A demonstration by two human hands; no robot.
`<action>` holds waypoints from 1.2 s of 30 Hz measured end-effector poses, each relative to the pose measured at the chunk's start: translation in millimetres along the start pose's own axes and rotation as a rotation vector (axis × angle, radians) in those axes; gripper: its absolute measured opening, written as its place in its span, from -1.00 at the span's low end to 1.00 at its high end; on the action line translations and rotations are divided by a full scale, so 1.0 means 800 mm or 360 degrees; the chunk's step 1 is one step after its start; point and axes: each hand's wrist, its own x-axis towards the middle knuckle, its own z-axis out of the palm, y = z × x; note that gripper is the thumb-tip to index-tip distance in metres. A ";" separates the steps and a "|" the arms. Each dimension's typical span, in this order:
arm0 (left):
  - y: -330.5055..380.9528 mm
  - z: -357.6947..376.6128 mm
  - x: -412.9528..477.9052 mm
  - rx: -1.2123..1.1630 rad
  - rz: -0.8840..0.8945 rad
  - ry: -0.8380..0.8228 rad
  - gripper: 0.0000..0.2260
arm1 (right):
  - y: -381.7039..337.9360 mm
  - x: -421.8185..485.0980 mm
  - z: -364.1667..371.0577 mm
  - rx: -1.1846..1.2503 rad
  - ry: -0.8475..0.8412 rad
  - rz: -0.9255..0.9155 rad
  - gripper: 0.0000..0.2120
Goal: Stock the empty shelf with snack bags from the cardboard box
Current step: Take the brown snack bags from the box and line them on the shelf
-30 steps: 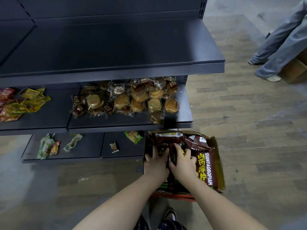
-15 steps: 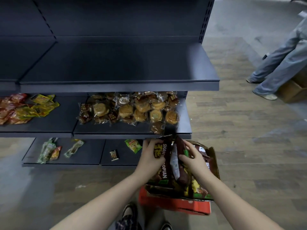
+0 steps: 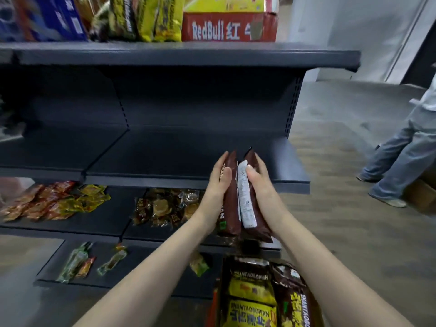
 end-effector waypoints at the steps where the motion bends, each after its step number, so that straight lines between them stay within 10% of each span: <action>1: 0.005 -0.003 0.000 0.0075 0.0032 0.0037 -0.42 | -0.003 0.003 0.006 -0.0081 -0.0009 -0.0027 -0.51; 20: 0.051 -0.157 0.045 0.0467 0.0276 0.0194 -0.63 | -0.002 0.096 0.148 -0.0356 -0.0103 0.0013 -0.67; 36: 0.061 -0.432 0.258 0.1724 0.0509 0.0678 -0.53 | 0.034 0.281 0.242 -0.0430 0.0627 -0.0098 -0.65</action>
